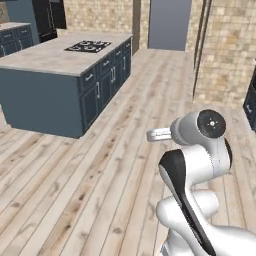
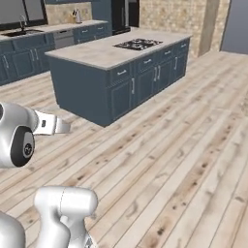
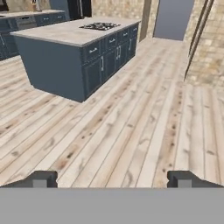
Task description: Take a sugar cube from the saucer and place it inside the coffee. Then, grab milk from the fridge and place it next to the coffee on the counter to sweeten the coffee.
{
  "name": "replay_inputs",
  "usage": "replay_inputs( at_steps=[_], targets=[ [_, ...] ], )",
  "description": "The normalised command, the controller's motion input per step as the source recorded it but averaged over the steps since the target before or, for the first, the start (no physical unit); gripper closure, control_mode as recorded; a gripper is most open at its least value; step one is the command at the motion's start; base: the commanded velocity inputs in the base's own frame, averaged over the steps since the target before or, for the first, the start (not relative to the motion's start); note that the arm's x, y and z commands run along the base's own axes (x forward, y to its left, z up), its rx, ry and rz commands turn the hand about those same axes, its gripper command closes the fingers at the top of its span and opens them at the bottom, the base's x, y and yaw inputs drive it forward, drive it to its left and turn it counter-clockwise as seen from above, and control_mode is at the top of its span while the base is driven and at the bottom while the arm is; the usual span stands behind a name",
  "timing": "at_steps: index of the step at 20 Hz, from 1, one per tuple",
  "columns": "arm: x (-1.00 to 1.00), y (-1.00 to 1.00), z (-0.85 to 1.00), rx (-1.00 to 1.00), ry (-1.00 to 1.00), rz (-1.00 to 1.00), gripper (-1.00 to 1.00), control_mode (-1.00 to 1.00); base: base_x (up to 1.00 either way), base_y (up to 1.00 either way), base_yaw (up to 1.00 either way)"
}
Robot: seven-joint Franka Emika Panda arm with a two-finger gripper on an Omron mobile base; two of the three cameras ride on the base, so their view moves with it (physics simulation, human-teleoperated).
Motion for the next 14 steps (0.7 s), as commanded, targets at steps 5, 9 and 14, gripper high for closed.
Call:
replay_inputs(
  at_steps=[5, 9, 14],
  targets=[
    [0.0, 0.0, 0.0, 0.0, 0.0, 0.0, -1.0, 1.0, 1.0, 0.01, 0.35],
    [0.0, 0.0, 0.0, 0.0, 0.0, 0.0, -1.0, 1.0, 1.0, 0.23, 0.31],
    [0.0, 0.0, 0.0, 0.0, 0.0, 0.0, -1.0, 1.0, 1.0, 0.5, 0.29]
  ],
)
